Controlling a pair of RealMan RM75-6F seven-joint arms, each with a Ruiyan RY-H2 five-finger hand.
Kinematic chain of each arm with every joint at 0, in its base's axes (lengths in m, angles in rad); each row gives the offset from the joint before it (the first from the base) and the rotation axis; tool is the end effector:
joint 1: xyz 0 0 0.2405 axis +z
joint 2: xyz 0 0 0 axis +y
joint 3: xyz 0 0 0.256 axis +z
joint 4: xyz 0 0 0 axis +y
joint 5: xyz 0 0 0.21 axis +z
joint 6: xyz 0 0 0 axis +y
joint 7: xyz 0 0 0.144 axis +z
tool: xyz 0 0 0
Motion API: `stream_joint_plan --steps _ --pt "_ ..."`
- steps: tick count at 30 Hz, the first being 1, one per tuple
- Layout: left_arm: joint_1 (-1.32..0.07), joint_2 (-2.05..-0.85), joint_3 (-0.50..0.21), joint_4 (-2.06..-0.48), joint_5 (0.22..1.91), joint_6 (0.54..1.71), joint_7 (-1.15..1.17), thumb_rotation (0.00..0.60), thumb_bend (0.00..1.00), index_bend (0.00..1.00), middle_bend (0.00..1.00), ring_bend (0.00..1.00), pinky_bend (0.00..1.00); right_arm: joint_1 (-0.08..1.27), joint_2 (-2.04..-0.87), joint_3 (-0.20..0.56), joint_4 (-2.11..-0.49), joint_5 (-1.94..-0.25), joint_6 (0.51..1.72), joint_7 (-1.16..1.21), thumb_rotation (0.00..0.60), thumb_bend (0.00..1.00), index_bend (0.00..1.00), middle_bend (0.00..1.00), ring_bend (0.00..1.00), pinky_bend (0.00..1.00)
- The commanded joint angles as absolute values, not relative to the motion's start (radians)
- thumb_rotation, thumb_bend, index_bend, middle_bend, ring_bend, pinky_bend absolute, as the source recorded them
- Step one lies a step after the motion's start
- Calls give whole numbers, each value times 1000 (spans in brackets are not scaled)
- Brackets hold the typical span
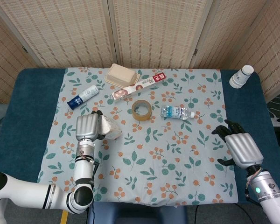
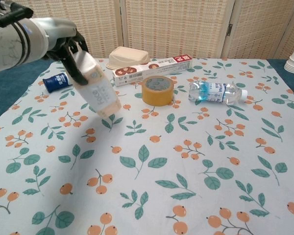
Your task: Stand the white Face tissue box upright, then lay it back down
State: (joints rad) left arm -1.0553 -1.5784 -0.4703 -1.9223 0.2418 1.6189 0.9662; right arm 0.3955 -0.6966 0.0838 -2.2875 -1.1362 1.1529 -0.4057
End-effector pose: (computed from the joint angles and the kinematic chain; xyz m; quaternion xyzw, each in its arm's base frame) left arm -0.0348 0.3431 0.0409 -0.6023 -0.4640 -0.3096 0.5711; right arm -0.1797 -0.2256 0.1874 0.6938 -0.4074 0.2885 0.5191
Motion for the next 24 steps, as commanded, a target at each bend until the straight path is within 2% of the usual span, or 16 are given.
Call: stream_joint_plan --steps 1,15,20,24 --pt "-942 -1565 -450 -1955 505 1557 654 600 324 504 681 1000 1000 396 -701 82 -2287 -1134 1155 -415 600 72 284 192 56 105" --pt "-668 -1639 -310 -1751 959 1445 -84 600 280 512 705 1000 1000 401 -731 73 -2281 -1110 1173 -473 600 72 283 192 56 105" --pt "-608 -1691 -236 -1588 1141 1448 -284 600 259 503 701 1000 1000 403 -739 75 -2275 -1095 1180 -486 600 72 283 192 56 105" --pt "-579 -1764 -185 -1427 1245 1478 -356 600 259 477 676 1000 1000 406 -746 74 -2272 -1087 1182 -498 600 72 283 192 56 105"
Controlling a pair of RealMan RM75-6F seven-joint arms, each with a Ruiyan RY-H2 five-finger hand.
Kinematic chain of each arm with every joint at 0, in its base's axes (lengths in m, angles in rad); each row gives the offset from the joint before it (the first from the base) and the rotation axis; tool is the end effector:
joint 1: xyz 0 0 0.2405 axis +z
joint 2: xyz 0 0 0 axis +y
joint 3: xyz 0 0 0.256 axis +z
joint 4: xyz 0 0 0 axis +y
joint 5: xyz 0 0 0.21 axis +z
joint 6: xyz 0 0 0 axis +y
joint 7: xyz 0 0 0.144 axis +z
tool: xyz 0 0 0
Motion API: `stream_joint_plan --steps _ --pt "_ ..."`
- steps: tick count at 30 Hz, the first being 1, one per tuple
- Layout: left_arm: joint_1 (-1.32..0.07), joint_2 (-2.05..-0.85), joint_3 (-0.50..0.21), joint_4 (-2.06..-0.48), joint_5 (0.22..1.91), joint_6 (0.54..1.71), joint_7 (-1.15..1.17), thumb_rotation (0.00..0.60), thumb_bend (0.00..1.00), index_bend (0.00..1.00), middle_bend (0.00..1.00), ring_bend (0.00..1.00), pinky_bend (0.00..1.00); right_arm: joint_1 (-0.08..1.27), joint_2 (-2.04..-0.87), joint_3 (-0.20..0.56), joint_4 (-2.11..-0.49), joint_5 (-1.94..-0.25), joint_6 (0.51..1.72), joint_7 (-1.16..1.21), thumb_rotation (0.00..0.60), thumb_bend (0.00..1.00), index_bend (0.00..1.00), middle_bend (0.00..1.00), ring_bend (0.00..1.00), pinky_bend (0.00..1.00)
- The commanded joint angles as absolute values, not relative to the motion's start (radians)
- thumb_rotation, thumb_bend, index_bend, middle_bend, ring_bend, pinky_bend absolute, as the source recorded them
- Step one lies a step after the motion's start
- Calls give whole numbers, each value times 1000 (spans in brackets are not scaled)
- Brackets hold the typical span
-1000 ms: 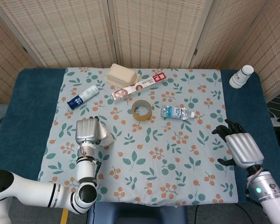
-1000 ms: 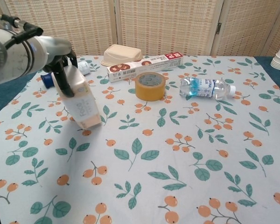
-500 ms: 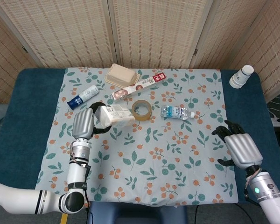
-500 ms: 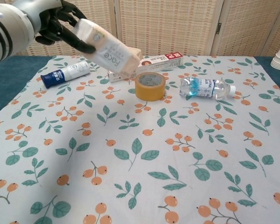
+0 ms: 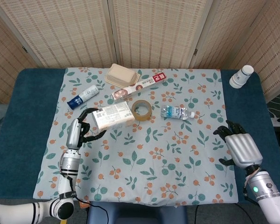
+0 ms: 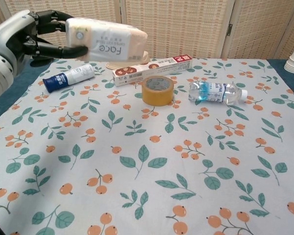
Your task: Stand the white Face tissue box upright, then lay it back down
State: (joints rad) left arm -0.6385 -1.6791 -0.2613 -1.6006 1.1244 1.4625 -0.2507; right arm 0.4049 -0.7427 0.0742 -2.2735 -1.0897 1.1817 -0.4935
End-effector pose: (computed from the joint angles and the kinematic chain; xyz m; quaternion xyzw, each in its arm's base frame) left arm -0.1228 0.3196 0.0217 -0.4048 -0.5496 -0.6586 0.3168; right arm -0.1859 -0.2273 0.1806 0.6944 -0.3976 0.2688 0.5361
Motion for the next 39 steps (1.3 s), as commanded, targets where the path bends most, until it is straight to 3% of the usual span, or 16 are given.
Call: stream_joint_plan --steps 1,13,39 --pt "-574 -1781 -176 -1391 1264 1483 -369 600 259 474 674 1000 1000 407 -748 73 -2271 -1085 1182 -501 600 71 283 192 56 105" --pt "-552 -1925 -170 -1022 1352 1451 -517 600 249 437 630 1000 1000 418 -779 61 -2260 -1057 1186 -551 600 72 283 192 56 105" --pt "-523 -2043 -187 -725 1367 1322 -683 600 245 431 625 1000 1000 429 -789 61 -2254 -1023 1201 -556 600 71 284 192 56 106"
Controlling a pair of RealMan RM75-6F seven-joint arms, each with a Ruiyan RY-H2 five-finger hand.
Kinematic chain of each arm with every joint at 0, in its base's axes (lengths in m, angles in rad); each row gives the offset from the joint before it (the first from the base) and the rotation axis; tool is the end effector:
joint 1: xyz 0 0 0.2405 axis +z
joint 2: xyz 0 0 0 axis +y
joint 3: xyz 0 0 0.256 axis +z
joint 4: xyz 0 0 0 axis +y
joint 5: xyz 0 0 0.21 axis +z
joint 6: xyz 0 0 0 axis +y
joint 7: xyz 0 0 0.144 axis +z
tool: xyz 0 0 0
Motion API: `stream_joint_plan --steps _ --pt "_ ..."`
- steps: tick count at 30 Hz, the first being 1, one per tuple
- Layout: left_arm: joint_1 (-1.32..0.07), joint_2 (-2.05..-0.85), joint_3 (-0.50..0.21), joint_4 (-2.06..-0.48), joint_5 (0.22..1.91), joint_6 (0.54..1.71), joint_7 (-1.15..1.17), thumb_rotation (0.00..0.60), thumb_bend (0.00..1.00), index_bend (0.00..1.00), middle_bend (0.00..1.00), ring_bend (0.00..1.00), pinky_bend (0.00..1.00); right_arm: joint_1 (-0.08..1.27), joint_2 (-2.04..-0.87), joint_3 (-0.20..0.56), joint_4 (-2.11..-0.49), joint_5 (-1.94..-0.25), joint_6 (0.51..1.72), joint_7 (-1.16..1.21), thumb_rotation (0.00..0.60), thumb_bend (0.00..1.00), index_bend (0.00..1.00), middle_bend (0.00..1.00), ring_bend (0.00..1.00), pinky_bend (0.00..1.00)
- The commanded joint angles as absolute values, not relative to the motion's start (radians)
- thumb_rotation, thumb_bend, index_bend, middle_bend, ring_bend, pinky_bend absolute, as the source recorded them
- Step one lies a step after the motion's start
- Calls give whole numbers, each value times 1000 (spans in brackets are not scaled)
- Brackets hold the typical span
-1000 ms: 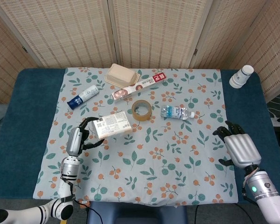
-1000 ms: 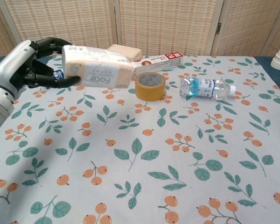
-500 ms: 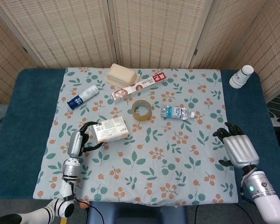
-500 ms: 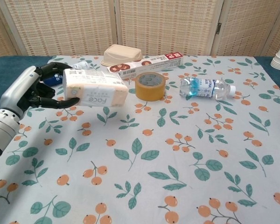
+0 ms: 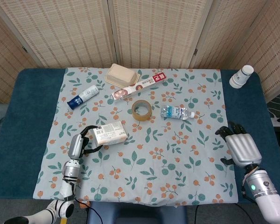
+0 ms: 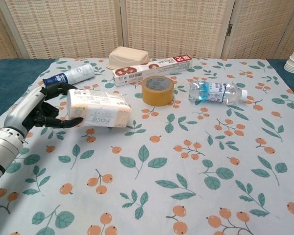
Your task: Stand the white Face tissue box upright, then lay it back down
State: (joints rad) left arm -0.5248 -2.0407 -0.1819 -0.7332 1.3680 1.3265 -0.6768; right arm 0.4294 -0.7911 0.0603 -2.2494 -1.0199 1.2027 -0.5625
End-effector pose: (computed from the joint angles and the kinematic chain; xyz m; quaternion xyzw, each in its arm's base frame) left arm -0.2267 0.3166 -0.0696 -0.4500 -0.5463 -0.6134 0.3504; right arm -0.1947 -0.2313 0.1723 0.6918 -0.3979 0.2454 0.5503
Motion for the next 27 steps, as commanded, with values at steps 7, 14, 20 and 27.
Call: stream_joint_plan --steps 7,14,20,27 --pt "-514 -2040 -193 -722 1375 1323 -697 600 244 432 624 1000 1000 429 -780 57 -2260 -1034 1192 -542 600 71 283 192 56 106" --pt "-500 -2044 -191 -713 1377 1314 -697 600 241 432 624 1000 1000 425 -775 58 -2261 -1039 1201 -538 600 71 283 192 56 106" --pt "-494 -2047 -189 -704 1379 1309 -702 600 230 424 614 1000 1000 428 -778 57 -2260 -1037 1197 -541 600 72 283 192 56 106" --pt "-473 -2037 -172 -710 1381 1273 -727 600 158 184 537 1000 1000 430 -784 53 -2262 -1035 1198 -551 600 72 283 192 56 106"
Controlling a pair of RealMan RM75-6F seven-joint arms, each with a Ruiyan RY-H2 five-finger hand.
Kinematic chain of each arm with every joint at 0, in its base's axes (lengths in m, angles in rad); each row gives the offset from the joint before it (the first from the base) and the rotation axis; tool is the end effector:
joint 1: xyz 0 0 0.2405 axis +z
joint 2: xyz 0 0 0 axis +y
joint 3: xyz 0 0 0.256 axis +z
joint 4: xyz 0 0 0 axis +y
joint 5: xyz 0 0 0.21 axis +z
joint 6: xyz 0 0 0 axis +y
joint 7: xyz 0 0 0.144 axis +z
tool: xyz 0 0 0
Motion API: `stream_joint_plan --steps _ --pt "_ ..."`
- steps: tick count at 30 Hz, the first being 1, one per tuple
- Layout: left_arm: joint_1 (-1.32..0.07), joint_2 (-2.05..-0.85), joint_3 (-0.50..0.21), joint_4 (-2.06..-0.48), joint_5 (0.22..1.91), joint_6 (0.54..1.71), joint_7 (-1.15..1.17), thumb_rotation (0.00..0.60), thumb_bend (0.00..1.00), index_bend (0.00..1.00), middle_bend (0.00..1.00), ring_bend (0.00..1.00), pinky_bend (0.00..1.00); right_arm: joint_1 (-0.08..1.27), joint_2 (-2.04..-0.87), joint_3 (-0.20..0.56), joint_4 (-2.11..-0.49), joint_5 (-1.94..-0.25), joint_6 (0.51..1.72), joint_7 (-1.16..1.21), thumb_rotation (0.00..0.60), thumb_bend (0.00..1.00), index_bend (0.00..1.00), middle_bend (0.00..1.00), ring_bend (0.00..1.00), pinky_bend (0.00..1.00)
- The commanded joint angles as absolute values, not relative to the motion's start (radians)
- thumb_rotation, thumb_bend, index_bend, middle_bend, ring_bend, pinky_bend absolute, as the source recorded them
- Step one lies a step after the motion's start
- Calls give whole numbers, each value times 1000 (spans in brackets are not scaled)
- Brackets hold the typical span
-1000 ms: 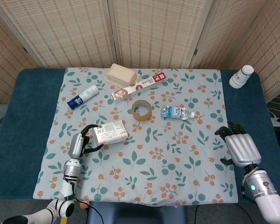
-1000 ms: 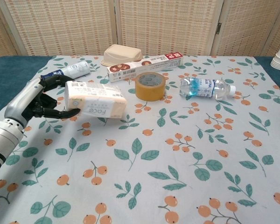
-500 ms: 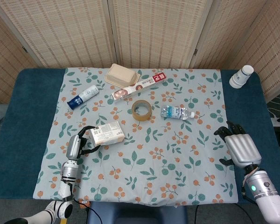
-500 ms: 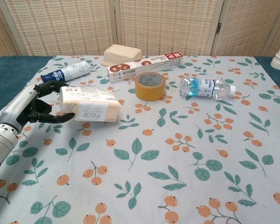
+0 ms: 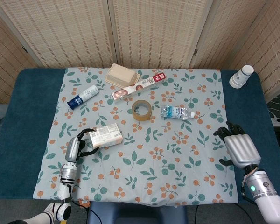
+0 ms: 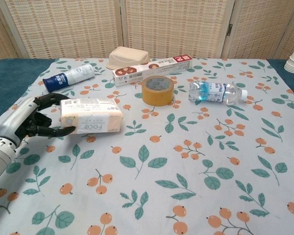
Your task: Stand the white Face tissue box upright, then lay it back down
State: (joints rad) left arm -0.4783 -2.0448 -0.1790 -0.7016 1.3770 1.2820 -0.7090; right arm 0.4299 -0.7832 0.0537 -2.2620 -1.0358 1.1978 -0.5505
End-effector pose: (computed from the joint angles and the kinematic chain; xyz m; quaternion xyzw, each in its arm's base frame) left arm -0.2475 0.3069 -0.0743 -0.4422 -0.5706 -0.5914 0.3594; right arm -0.1913 -0.2289 0.1719 0.6951 -0.3999 0.2498 0.5427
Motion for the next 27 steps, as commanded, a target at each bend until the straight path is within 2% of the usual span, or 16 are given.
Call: stream_joint_plan --steps 1,3,6,9,27 --pt "-471 -2025 -166 -724 1388 1266 -756 600 131 105 508 1000 1000 430 -784 53 -2262 -1032 1198 -553 600 71 283 192 56 106" --pt "-472 -2007 -161 -734 1396 1257 -778 600 88 9 422 1000 1000 431 -783 52 -2262 -1029 1197 -554 600 71 283 192 56 106" --pt "-470 -1988 -162 -746 1397 1247 -779 600 71 0 295 1000 1000 432 -784 52 -2263 -1030 1196 -554 600 72 284 193 56 106" --pt "-468 -1969 -166 -776 1398 1249 -784 600 69 0 234 1000 1000 432 -783 51 -2265 -1034 1197 -554 600 72 283 192 56 106" --pt "-438 -1841 -183 -970 1409 1299 -699 600 67 0 202 984 1000 418 -763 52 -2282 -1076 1209 -524 600 72 283 192 57 107"
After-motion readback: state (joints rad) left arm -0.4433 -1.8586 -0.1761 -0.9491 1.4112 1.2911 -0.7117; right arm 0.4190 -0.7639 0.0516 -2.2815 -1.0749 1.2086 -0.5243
